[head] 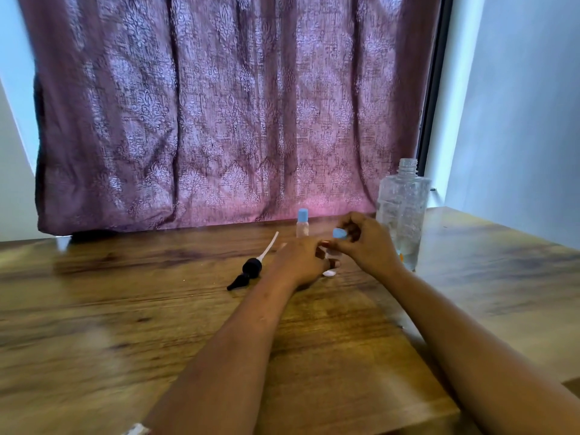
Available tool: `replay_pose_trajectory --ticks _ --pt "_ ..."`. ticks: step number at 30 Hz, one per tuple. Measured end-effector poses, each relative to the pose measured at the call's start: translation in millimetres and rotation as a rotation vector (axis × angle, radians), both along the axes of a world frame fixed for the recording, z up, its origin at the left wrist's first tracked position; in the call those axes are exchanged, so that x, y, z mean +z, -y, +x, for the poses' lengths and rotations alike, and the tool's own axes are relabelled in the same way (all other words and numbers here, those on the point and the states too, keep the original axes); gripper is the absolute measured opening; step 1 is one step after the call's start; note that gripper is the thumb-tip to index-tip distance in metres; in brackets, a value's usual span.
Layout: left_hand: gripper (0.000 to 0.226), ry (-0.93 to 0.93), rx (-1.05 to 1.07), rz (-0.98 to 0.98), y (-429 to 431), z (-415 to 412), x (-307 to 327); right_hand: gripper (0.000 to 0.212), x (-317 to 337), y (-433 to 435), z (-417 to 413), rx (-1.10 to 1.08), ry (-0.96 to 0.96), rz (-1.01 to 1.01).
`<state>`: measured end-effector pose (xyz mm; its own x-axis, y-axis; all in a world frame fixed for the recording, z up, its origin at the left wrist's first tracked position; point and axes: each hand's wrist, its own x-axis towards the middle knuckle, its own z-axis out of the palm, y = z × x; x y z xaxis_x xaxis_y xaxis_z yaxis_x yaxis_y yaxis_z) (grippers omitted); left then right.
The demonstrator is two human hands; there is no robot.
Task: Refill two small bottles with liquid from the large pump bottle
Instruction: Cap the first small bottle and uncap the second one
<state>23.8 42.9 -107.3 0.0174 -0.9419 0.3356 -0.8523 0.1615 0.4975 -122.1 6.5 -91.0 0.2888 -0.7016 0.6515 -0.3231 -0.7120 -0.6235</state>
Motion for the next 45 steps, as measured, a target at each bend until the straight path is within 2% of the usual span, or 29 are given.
replay_pose_trajectory --ticks 4,7,10,17,20,23,25,28,30,34,37,39,42,45 --pt "0.055 0.026 0.006 0.001 -3.9 -6.6 3.6 0.035 1.8 1.8 -1.6 -0.032 -0.044 -0.028" --pt "0.038 -0.060 -0.019 -0.001 -5.5 -5.1 2.6 0.039 5.2 -1.1 -0.3 0.178 0.024 0.116" --pt "0.036 -0.075 0.012 -0.002 -2.4 -2.7 0.2 0.042 5.5 -2.5 -2.0 0.287 0.066 0.148" --pt "0.039 -0.084 -0.021 0.005 -0.6 -0.4 -0.6 0.049 3.1 4.8 -5.8 0.024 0.052 -0.005" --pt "0.037 -0.086 -0.016 0.002 -1.3 -0.4 0.4 0.043 3.1 1.4 -0.4 0.155 0.059 0.096" --pt "0.037 -0.076 -0.015 -0.003 -3.2 -0.8 1.2 0.042 0.7 -1.1 2.4 0.281 -0.041 0.143" --pt "0.040 -0.069 -0.014 -0.001 -4.3 -0.4 1.8 0.037 0.2 0.1 2.4 0.243 -0.045 0.132" --pt "0.042 -0.023 -0.016 -0.004 -4.2 -3.4 2.5 0.033 0.1 4.8 -1.5 -0.003 -0.043 0.055" --pt "0.038 0.003 -0.009 -0.014 -4.1 -6.2 2.3 0.034 -1.5 4.1 -2.4 -0.077 -0.069 -0.003" --pt "0.037 -0.105 -0.008 -0.011 -3.1 -1.5 -0.7 0.046 -3.0 -0.3 0.4 0.177 -0.060 0.181" --pt "0.036 -0.104 -0.007 -0.021 -1.7 1.6 -1.3 0.039 -1.3 -0.9 1.7 0.287 -0.015 0.187" --pt "0.036 -0.101 -0.002 -0.021 -0.4 1.1 -1.2 0.033 -1.0 1.2 0.1 0.228 0.014 0.151" --pt "0.034 -0.139 -0.006 -0.012 0.3 1.3 -2.2 0.026 -2.3 5.7 -5.6 0.004 -0.013 0.055" --pt "0.035 -0.156 -0.006 0.001 -0.5 1.0 -2.5 0.035 -4.2 5.8 -5.6 -0.042 -0.024 0.045"
